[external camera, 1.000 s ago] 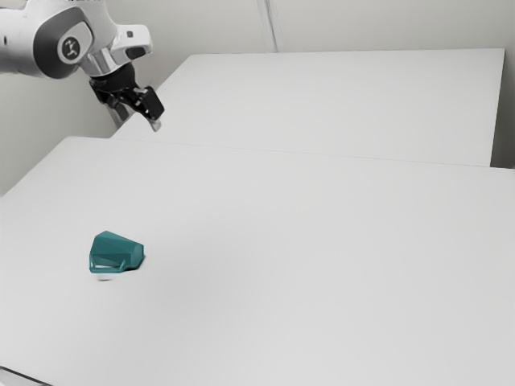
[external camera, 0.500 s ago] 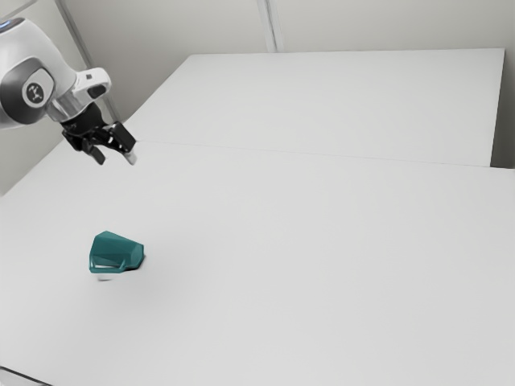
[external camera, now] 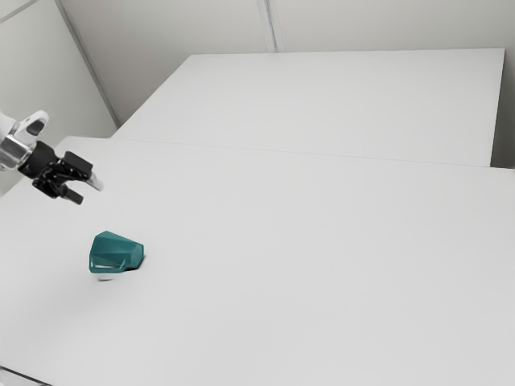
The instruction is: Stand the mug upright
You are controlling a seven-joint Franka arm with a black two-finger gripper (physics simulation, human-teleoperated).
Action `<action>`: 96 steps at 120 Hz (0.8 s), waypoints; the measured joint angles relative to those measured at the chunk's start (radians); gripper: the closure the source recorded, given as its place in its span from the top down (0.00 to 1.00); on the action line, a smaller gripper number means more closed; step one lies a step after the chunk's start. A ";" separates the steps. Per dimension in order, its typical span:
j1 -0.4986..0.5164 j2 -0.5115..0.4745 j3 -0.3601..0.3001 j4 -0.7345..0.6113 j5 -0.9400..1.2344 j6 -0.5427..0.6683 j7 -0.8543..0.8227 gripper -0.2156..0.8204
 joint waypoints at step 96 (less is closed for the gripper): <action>0.016 0.307 0.275 -0.010 -0.386 -0.135 0.554 0.77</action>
